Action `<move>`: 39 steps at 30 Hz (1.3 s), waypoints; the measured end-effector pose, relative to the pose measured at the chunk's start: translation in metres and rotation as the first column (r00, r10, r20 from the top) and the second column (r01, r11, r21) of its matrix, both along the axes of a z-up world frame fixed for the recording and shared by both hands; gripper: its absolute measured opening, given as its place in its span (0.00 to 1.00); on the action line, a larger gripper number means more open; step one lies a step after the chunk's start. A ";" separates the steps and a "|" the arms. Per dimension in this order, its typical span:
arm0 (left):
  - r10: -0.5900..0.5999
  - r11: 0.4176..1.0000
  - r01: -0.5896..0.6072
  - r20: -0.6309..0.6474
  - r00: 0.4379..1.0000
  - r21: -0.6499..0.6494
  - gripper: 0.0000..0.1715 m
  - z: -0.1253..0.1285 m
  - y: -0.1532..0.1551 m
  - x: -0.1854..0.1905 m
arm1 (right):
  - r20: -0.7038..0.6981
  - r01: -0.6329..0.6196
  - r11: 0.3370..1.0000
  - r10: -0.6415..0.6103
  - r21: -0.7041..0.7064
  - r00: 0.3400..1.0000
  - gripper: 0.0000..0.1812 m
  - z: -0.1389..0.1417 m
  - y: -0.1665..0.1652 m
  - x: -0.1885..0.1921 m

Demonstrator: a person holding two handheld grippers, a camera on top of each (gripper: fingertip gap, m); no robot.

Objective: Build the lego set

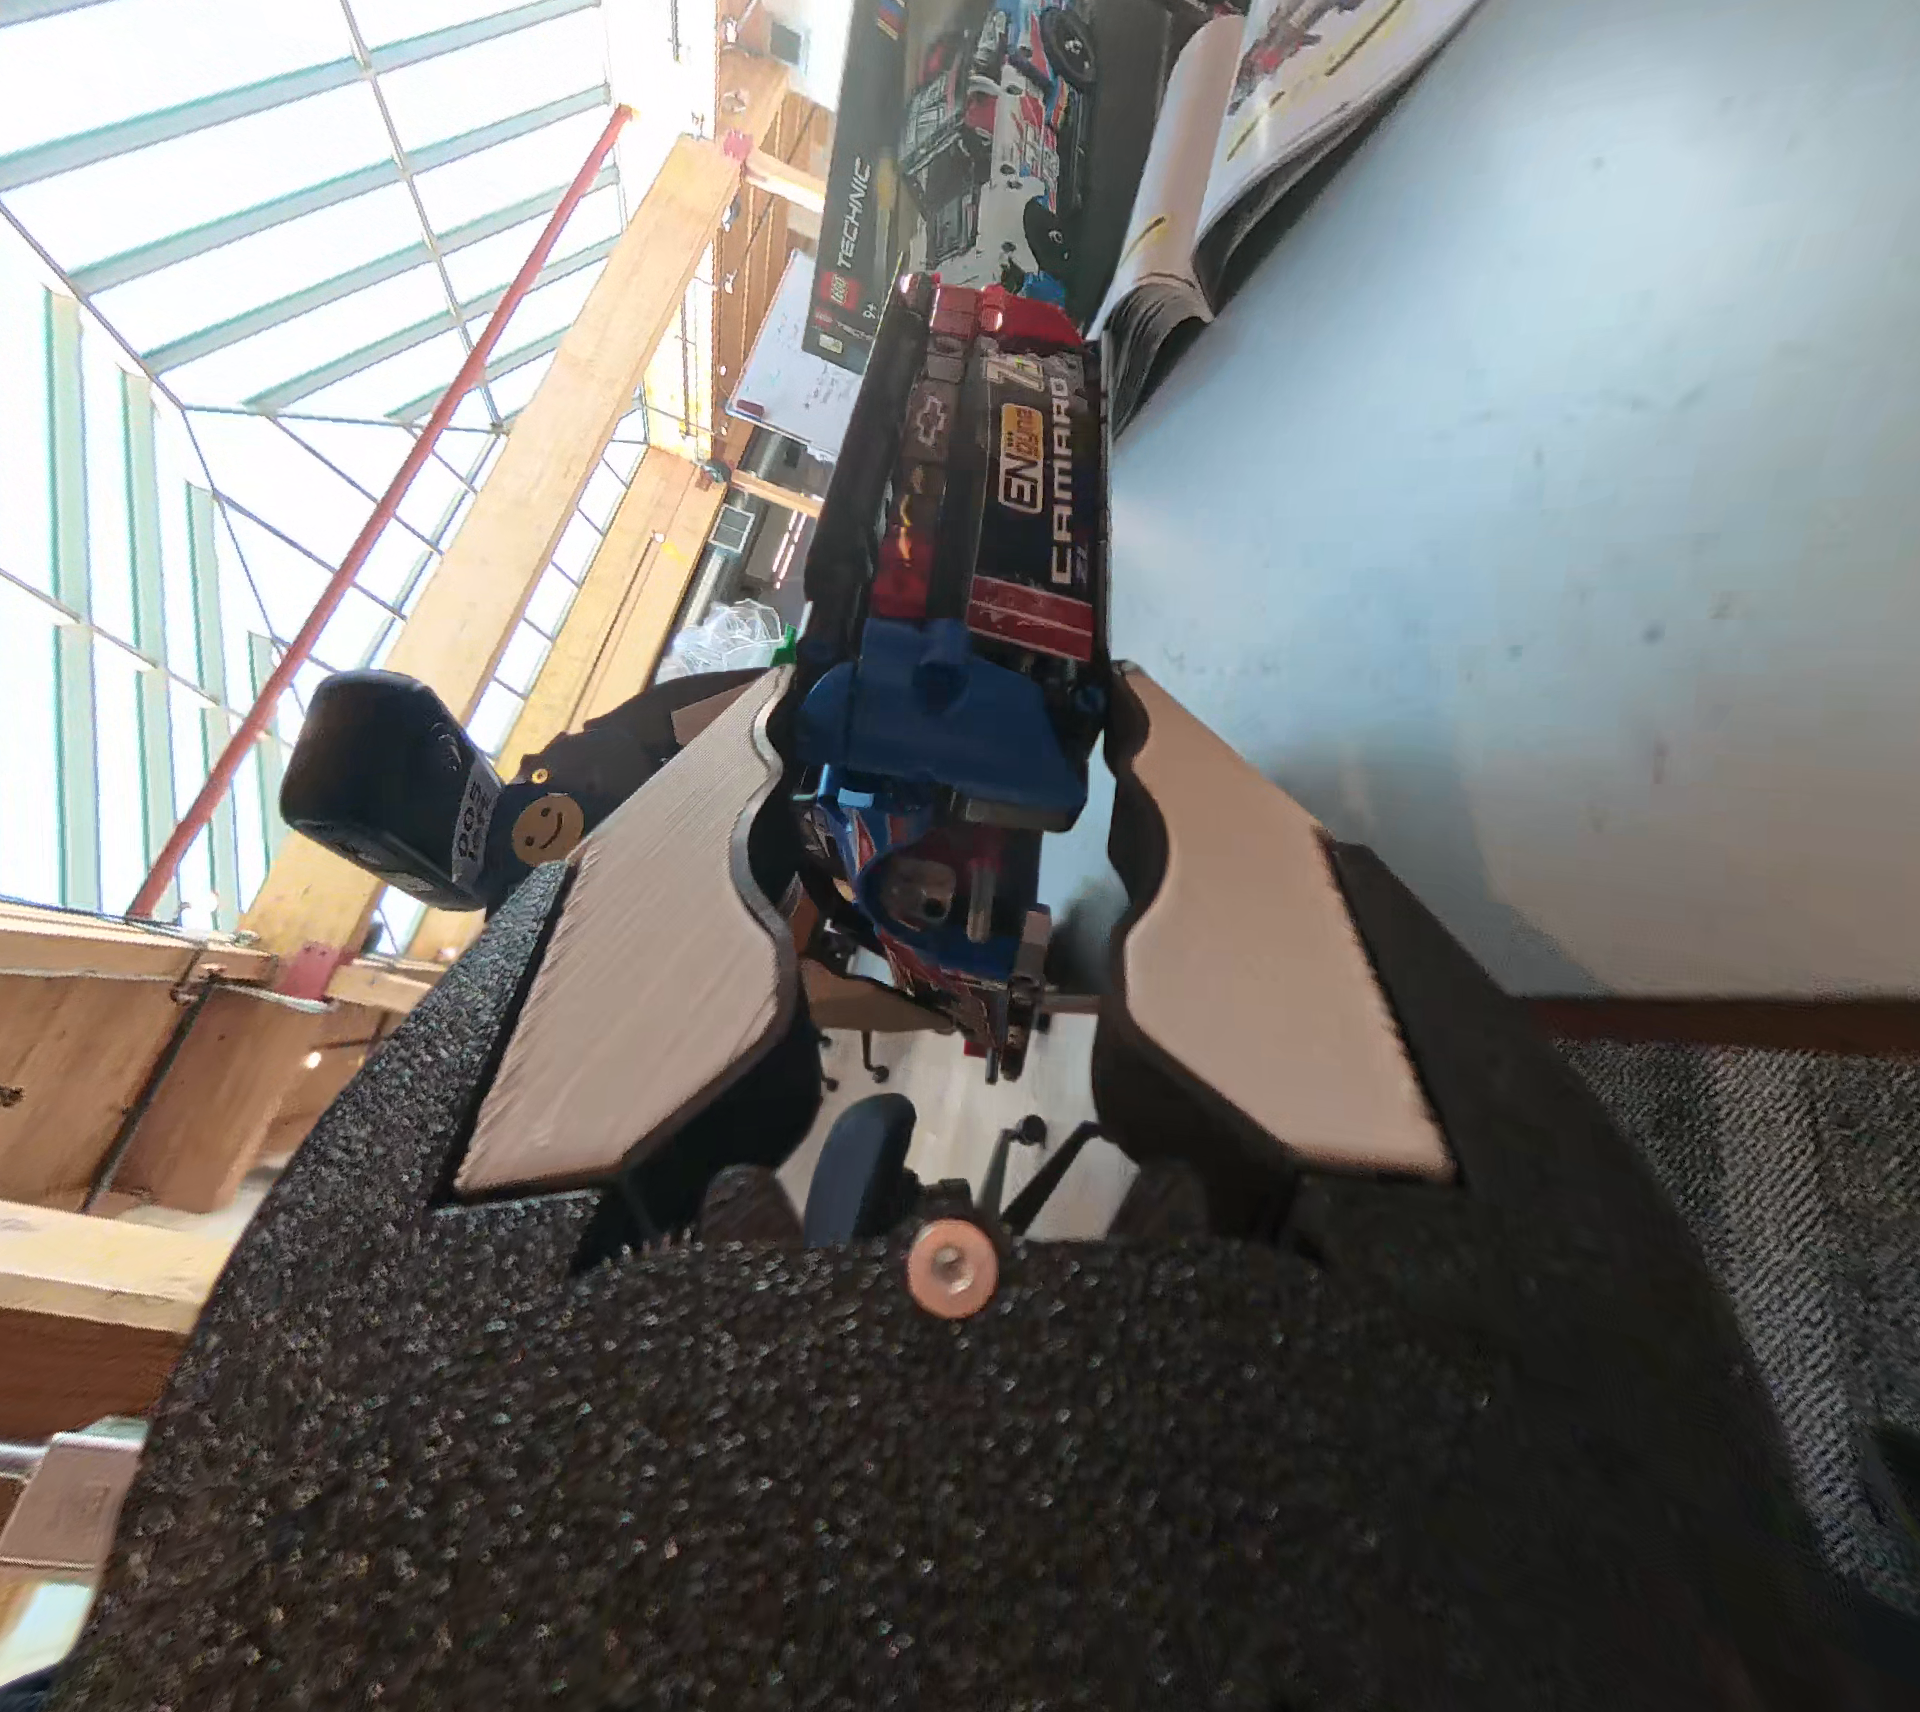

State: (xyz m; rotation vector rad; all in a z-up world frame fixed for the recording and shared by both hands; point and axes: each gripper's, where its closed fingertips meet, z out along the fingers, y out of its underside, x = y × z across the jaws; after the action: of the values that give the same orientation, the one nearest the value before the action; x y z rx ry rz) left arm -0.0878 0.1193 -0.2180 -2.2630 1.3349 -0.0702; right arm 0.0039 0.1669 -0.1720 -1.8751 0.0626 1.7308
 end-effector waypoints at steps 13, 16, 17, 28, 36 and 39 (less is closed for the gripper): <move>0.131 0.981 -0.149 0.135 0.982 0.128 0.65 0.028 0.053 -0.002 | 0.100 -0.050 0.986 0.034 0.160 0.994 0.31 0.058 0.055 -0.019; 0.154 0.973 -0.177 0.150 0.977 0.147 0.65 0.032 0.062 -0.006 | 0.130 -0.067 0.979 0.043 0.193 0.991 0.31 0.067 0.062 -0.026; 0.157 0.973 -0.180 0.154 0.976 0.147 0.65 0.033 0.064 -0.008 | 0.130 -0.071 0.979 0.047 0.190 0.990 0.31 0.068 0.064 -0.027; 0.089 0.972 -0.114 0.125 0.988 0.205 0.67 0.042 0.091 0.006 | 0.107 -0.009 0.971 -0.017 0.237 0.994 0.30 0.081 0.082 -0.014; 0.136 0.902 -0.248 0.313 0.940 0.354 0.67 0.057 0.112 0.010 | 0.288 -0.081 0.855 -0.082 0.513 0.954 0.30 0.124 0.078 -0.033; 0.173 0.851 -0.358 0.439 0.882 0.384 0.67 0.061 0.113 0.007 | 0.395 -0.178 0.755 -0.116 0.631 0.911 0.30 0.138 0.064 -0.054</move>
State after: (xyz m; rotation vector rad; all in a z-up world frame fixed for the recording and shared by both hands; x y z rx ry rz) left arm -0.0813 0.2326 -0.1570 -1.8795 0.7163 -0.0923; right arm -0.0496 0.2310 -0.0339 -1.6335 -0.6719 1.1047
